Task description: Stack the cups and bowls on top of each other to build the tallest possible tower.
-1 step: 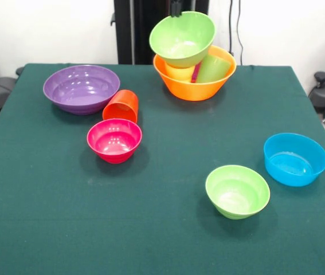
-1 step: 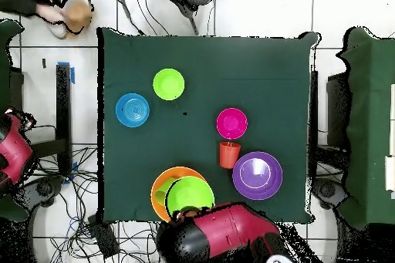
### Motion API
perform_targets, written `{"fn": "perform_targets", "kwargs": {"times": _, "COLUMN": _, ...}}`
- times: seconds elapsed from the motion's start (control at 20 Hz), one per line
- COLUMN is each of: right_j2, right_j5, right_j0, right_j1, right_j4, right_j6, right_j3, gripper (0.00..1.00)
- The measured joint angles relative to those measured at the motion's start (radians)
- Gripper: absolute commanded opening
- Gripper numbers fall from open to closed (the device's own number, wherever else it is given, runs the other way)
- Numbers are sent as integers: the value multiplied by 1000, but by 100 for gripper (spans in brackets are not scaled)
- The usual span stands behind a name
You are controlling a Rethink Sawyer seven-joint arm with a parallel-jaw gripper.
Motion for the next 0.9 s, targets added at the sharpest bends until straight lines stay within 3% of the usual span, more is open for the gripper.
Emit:
{"fn": "perform_targets", "kwargs": {"times": 0.45, "right_j2": 112, "right_j5": 0, "right_j0": -86, "right_j1": -146, "right_j4": 79, "right_j6": 0, "right_j3": 55, "gripper": 0}}
{"fn": "perform_targets", "kwargs": {"times": 0.9, "right_j2": 233, "right_j5": -5, "right_j0": -260, "right_j1": -203, "right_j4": 88, "right_j6": 0, "right_j3": 75, "gripper": 0}}
